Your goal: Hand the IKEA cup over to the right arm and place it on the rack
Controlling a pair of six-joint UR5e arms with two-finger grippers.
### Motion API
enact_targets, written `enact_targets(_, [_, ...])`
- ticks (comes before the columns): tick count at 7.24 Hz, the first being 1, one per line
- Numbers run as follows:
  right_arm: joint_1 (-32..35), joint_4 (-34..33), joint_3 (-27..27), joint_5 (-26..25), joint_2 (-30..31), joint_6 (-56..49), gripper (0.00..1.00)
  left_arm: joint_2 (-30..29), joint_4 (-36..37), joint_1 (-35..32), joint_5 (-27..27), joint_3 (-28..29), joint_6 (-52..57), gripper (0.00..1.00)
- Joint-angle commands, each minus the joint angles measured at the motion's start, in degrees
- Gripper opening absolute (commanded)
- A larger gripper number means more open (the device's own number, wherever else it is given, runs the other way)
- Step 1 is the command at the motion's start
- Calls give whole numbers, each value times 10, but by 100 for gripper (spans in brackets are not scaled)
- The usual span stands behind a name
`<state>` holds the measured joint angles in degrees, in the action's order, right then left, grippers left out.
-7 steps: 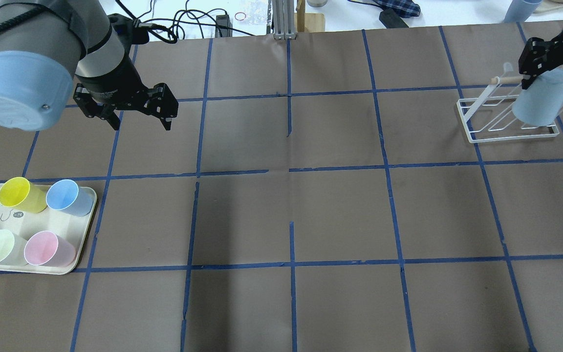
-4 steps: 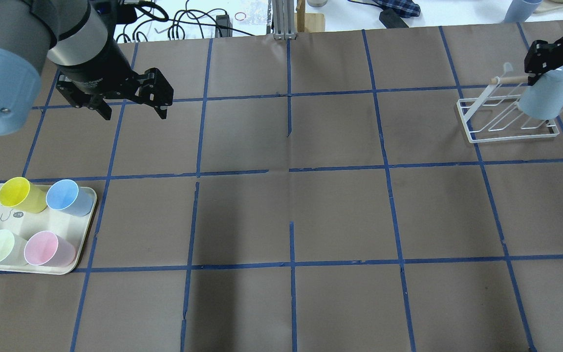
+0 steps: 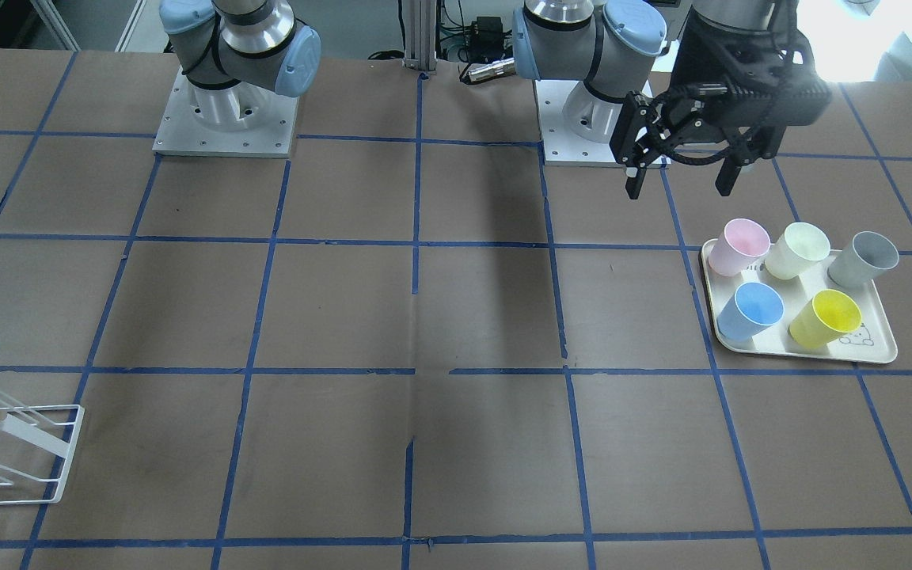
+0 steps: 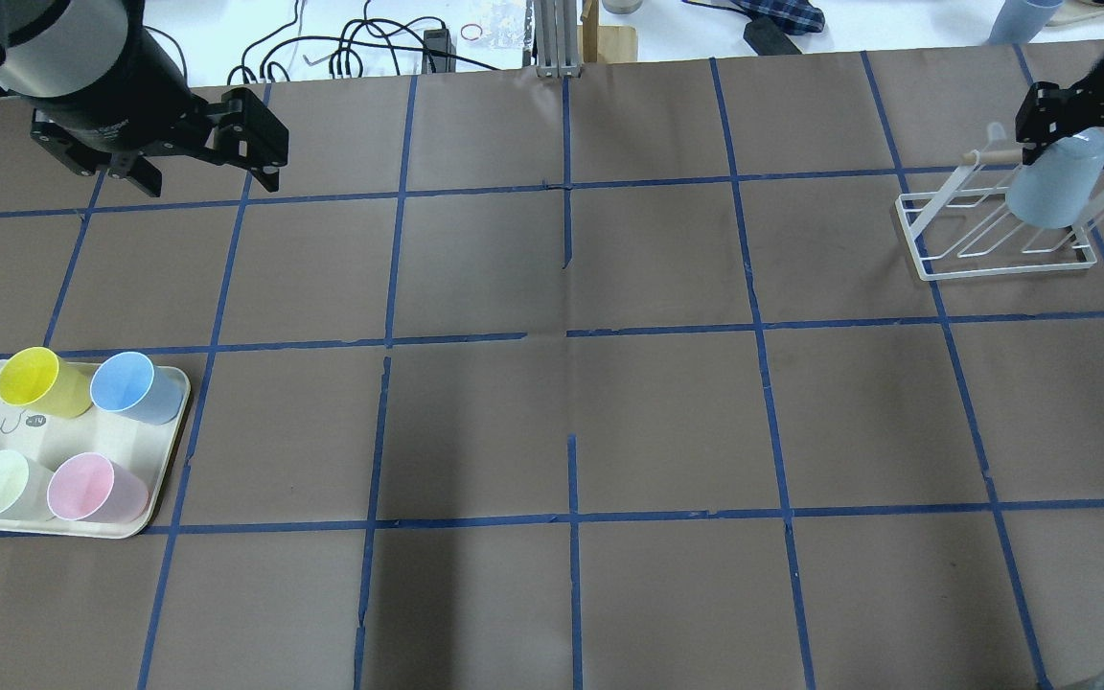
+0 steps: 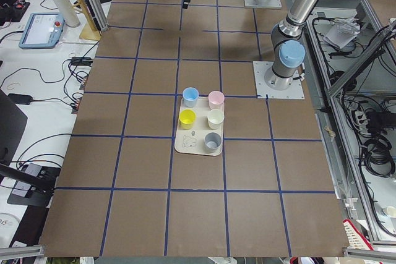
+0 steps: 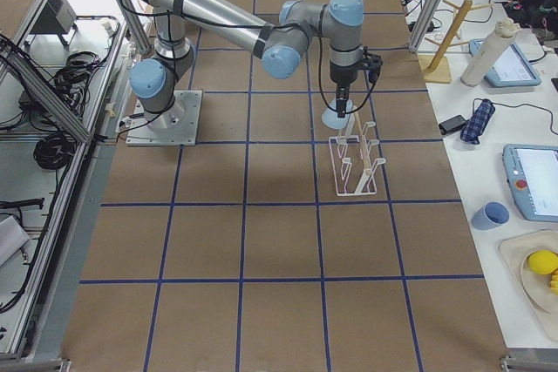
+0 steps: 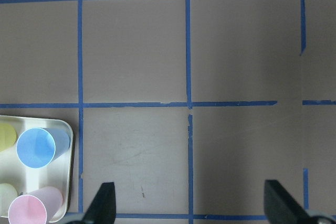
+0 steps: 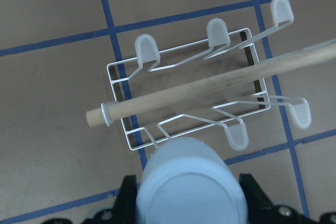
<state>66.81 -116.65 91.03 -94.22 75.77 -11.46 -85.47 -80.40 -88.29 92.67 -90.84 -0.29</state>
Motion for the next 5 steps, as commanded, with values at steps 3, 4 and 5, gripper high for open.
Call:
enact_targets(3, [4,-15,5,20,-21,-5,0,-9,-27,19,-22,10,-6,100])
enact_targets(4, [5,-15,5,20,-21,-5,19,-4,-46,11,-26,-2,-2,100])
enact_targets(5, [5,-15,5,27,-21,-5,80,11,-46,9,-48,-1,-1,100])
